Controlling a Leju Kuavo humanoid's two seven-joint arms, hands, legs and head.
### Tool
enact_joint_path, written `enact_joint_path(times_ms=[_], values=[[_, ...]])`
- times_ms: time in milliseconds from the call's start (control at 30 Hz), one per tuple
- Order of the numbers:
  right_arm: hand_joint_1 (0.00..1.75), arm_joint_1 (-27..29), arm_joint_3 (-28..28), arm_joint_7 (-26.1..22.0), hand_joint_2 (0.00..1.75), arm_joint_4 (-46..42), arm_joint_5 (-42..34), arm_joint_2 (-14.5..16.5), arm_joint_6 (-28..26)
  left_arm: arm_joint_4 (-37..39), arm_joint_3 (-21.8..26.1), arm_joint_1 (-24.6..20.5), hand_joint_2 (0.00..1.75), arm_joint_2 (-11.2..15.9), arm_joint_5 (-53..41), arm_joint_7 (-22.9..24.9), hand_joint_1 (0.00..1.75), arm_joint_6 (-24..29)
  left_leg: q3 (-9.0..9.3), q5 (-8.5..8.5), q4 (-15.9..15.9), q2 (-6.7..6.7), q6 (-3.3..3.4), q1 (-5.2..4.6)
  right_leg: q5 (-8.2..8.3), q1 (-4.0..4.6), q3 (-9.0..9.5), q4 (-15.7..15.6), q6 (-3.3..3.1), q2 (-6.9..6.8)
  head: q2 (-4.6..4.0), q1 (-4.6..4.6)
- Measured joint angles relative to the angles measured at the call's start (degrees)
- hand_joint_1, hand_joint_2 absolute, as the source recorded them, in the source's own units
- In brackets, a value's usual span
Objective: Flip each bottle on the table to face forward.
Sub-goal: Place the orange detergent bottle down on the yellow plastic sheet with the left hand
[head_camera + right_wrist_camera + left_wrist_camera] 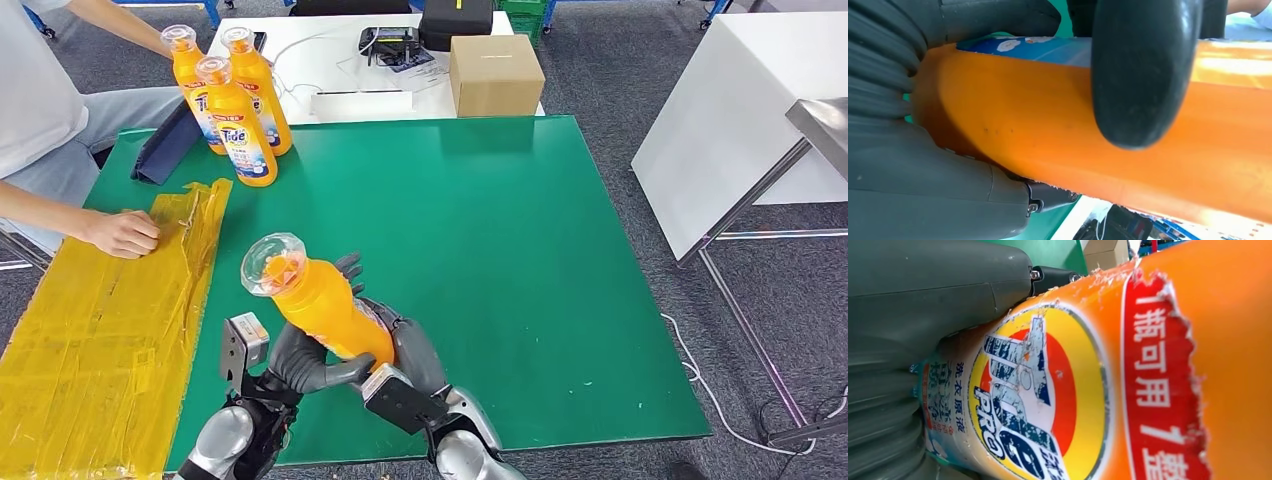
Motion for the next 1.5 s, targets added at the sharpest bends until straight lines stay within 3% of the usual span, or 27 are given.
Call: enact_joint_path(times_ms=[967, 1100, 1500], values=[[1.75, -1.3, 0.6, 0.2, 1.75, 5.0, 1.8, -0.1, -1.0, -0.4, 0.7, -0.4, 1.75, 0.0, 2.5, -1.2, 0.03, -0.5, 0.01, 0.0, 0.0, 0.0, 0.0, 0.0, 0.0, 0.0, -0.01, 0.0, 0.0, 0.0, 0.0, 0.0], [1.75, -1.3, 0.6, 0.2, 1.75, 5.3, 1.8, -0.1, -1.0, -0.5, 0.8, -0.4, 1.75, 0.0, 2.5, -1.3, 1.7, -0.7, 0.0, 0.0, 0.0, 0.0, 0.0, 0.0, 0.0, 0.0, -0.01, 0.0, 0.0, 0.0, 0.0, 0.0], [1.75, -1.3, 0.5, 0.1, 1.75, 5.4, 2.1, 0.0, -1.0, -0.5, 0.6, -0.4, 1.75, 0.0, 2.2, -2.4, 1.75, -1.7, 0.0, 0.0, 0.0, 0.0, 0.0, 0.0, 0.0, 0.0, -0.01, 0.0, 0.0, 0.0, 0.0, 0.0]])
